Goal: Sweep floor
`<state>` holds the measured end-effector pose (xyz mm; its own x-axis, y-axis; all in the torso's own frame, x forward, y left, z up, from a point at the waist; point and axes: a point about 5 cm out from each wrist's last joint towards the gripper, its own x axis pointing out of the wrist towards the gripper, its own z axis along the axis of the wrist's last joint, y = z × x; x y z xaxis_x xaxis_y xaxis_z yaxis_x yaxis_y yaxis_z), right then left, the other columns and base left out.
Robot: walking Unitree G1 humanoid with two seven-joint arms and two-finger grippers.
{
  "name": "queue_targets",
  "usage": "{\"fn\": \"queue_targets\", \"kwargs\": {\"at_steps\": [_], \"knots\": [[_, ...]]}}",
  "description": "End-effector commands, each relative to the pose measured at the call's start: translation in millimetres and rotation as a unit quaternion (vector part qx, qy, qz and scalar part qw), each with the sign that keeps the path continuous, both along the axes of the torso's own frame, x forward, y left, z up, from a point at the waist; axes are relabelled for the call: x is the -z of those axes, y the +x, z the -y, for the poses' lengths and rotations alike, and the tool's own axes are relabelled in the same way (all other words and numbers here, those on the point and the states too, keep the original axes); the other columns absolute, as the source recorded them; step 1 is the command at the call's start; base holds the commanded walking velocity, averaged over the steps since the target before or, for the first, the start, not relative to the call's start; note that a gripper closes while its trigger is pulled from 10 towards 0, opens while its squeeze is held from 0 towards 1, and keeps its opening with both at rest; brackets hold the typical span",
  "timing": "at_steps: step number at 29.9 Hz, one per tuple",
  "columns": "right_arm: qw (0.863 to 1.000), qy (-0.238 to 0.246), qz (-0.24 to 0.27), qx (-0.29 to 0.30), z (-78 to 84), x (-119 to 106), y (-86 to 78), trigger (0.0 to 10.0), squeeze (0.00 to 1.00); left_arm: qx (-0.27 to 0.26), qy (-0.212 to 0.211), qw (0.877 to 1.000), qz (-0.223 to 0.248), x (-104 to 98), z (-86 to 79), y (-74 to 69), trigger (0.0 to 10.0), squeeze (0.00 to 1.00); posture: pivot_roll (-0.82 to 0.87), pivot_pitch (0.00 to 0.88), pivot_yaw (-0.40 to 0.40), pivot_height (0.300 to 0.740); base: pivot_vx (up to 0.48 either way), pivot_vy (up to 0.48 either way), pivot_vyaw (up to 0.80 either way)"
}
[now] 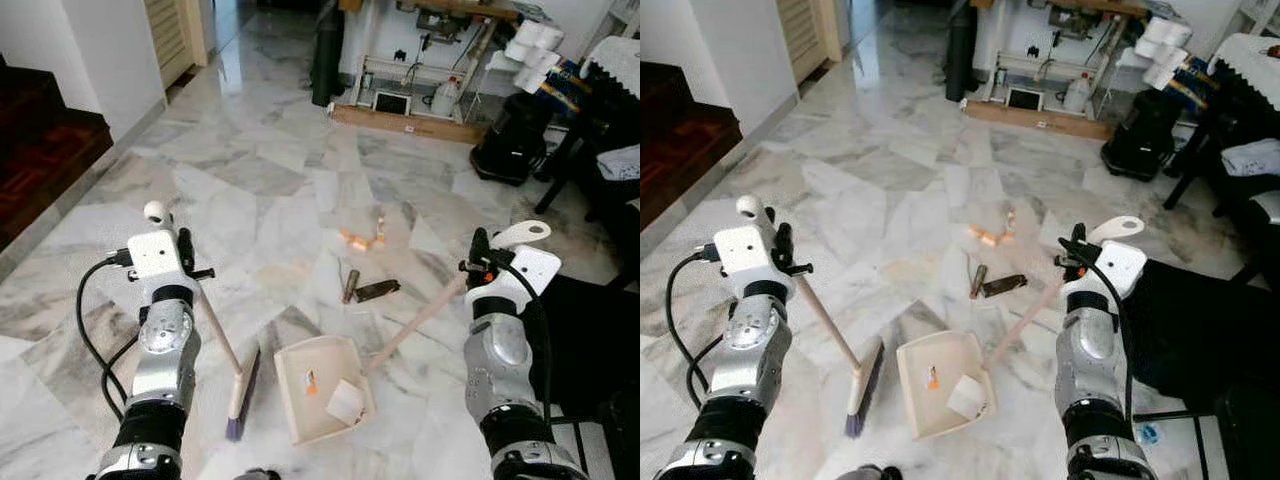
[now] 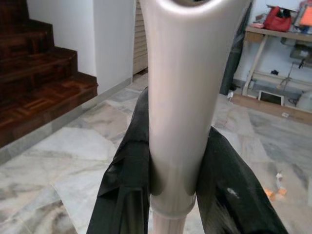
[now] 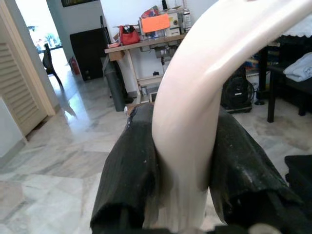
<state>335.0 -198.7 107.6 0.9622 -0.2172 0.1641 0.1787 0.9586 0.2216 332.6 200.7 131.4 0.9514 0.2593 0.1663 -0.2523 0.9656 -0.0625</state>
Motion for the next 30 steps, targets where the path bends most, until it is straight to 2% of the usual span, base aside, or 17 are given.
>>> {"fn": "queue_targets", "kwargs": {"at_steps": [1, 15, 17, 30], "knots": [[1.0, -0.001, 0.016, 0.013, 6.8, -6.3, -1.0, 10.0, 0.0, 0.014, 0.0, 1.0, 0.018, -7.6, 7.3, 1.5, 10.0, 0.0, 0.04, 0.024, -0.057, 0.74, 0.0, 0.375, 0.0], [1.0, -0.004, 0.014, 0.016, 6.6, -4.1, -3.0, 10.0, 0.0, 0.018, 0.001, 1.0, 0.019, -8.7, 9.3, 1.9, 10.0, 0.0, 0.04, 0.027, -0.054, 0.74, 0.0, 0.373, 0.0], [1.0, -0.003, 0.013, 0.015, 3.7, -3.9, -2.1, 10.0, 0.0, 0.019, 0.005, 1.0, 0.02, -11.4, 7.1, 1.9, 10.0, 0.0, 0.06, 0.061, -0.047, 0.74, 0.0, 0.356, 0.0], [1.0, 0.0, 0.009, 0.015, 1.7, -2.2, -2.4, 10.0, 0.0, 0.019, 0.007, 1.0, 0.021, -14.1, 6.8, 2.4, 10.0, 0.0, 0.06, 0.083, -0.042, 0.74, 0.0, 0.345, 0.0]]}}
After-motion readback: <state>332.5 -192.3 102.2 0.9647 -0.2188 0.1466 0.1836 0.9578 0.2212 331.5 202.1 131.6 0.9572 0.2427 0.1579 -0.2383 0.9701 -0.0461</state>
